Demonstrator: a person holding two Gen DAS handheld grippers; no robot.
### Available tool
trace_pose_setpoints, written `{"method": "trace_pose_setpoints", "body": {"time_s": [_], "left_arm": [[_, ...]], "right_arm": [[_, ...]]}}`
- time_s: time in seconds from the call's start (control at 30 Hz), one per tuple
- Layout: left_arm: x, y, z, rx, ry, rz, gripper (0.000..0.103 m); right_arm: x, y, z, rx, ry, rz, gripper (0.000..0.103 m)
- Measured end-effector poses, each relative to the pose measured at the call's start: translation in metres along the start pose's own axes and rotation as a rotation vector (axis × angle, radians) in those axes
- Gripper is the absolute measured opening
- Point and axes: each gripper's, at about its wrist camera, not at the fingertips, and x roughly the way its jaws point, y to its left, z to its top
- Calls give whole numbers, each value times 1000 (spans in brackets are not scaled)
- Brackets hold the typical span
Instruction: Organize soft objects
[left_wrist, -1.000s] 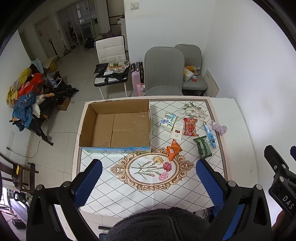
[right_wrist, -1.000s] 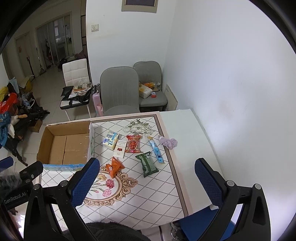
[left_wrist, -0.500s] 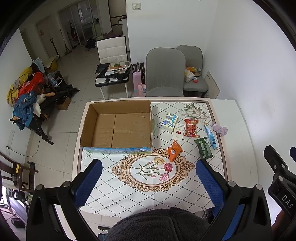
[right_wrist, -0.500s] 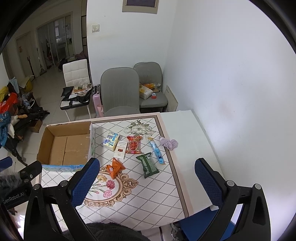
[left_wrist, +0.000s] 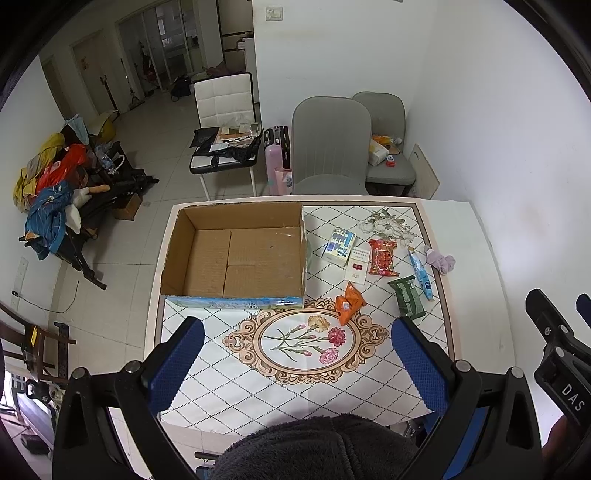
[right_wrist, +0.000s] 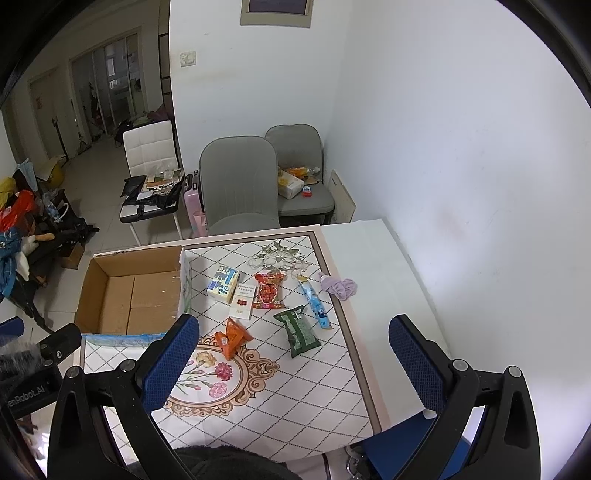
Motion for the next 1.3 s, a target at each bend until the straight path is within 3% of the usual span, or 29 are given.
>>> {"method": "trace_pose_setpoints", "body": {"time_s": [1.1, 1.3], "left_arm": [[7, 3, 0, 2, 12, -4, 103], [27, -13, 9, 52, 35, -14, 103]], "right_arm": [[9, -1, 8, 7, 8, 5, 103], [36, -22, 18, 51, 46, 0, 103]]}}
